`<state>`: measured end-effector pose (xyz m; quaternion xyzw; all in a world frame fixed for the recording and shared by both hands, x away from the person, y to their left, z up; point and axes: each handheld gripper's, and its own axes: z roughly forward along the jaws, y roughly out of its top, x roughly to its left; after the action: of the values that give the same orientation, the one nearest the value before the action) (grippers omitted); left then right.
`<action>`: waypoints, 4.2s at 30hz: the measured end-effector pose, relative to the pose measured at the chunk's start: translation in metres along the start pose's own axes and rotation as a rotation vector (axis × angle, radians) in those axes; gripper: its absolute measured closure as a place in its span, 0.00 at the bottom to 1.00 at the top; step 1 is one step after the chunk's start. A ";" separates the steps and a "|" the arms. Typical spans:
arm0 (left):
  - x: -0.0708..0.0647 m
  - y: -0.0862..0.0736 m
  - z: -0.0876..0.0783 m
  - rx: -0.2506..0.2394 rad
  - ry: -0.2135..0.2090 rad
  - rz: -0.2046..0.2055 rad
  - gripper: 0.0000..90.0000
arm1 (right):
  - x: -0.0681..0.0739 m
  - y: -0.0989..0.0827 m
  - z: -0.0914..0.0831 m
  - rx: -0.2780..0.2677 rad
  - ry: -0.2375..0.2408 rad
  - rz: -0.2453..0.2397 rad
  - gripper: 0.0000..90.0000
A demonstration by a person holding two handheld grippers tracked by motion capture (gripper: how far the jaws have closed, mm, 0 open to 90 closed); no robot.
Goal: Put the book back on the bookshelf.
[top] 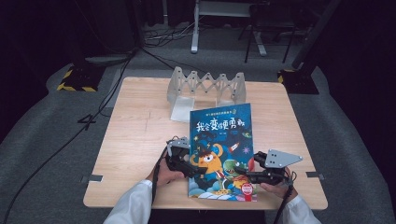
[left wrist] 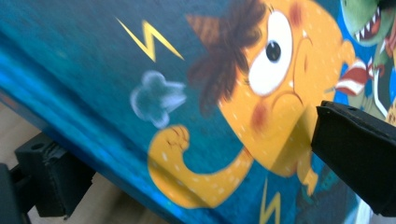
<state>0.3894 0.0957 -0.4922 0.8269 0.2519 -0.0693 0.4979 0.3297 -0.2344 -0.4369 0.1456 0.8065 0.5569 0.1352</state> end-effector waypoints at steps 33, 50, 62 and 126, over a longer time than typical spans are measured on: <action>-0.075 0.020 -0.044 -0.235 0.206 0.333 0.45 | -0.016 -0.015 -0.004 0.026 -0.087 0.047 0.58; -0.087 0.006 -0.021 -0.200 0.181 0.399 0.79 | -0.007 -0.032 -0.028 0.086 -0.154 0.050 0.53; -0.089 0.006 -0.016 -0.205 0.165 0.408 0.87 | -0.019 -0.029 -0.038 0.020 -0.222 0.174 0.38; -0.082 0.047 -0.038 -0.371 0.341 0.438 0.92 | -0.055 -0.075 -0.037 0.217 -0.421 0.284 0.43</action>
<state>0.3358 0.0822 -0.4059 0.7565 0.1564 0.2258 0.5935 0.3596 -0.3122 -0.4916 0.3833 0.7871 0.4382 0.2038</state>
